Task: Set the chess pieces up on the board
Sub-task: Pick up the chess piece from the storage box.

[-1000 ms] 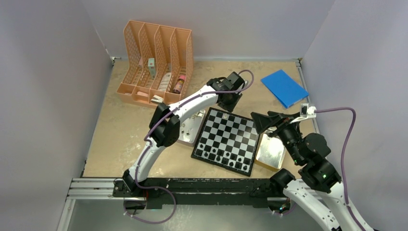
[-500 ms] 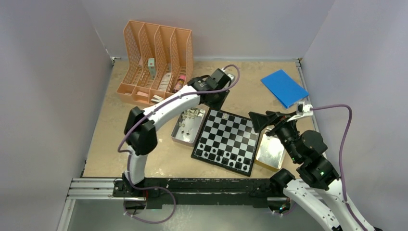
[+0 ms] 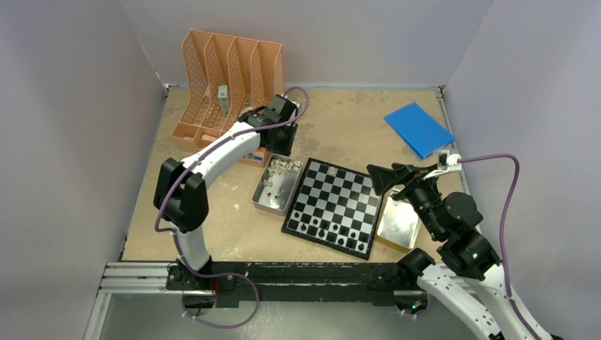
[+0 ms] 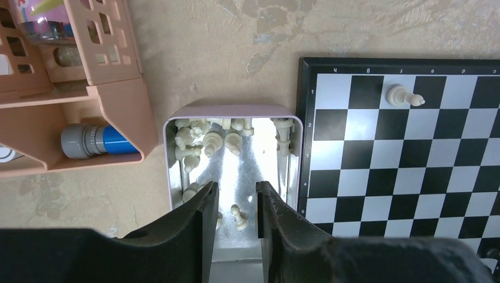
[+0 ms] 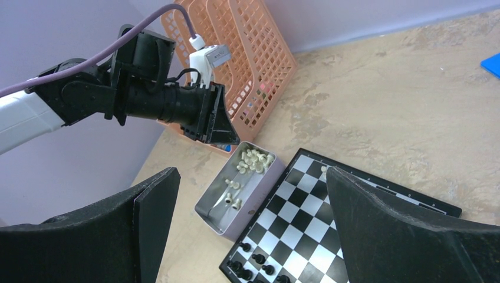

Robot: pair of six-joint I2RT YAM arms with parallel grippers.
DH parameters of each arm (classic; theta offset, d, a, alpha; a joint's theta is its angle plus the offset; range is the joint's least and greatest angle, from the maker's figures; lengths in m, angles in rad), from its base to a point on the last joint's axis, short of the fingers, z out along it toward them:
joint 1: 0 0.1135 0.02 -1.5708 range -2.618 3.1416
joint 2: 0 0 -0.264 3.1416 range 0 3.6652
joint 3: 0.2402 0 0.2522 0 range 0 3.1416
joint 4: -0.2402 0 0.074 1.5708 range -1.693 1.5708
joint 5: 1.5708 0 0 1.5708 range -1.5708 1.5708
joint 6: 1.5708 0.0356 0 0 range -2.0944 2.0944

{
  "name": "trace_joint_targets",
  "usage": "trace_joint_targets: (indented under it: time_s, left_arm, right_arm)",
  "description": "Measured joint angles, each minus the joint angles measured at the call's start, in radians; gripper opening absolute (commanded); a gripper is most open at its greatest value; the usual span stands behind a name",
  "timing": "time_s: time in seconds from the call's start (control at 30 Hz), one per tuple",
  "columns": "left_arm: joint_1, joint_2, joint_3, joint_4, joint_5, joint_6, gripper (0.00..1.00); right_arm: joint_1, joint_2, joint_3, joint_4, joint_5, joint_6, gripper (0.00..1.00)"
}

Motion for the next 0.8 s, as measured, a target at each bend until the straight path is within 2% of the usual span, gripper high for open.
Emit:
trace_joint_targets:
  time_s: [0.8]
  left_arm:
    - [0.067,0.099,-0.082,0.079,0.028,0.0,0.29]
  right_arm:
    - [0.0,0.0,0.0,0.001,-0.006,-0.004,0.96]
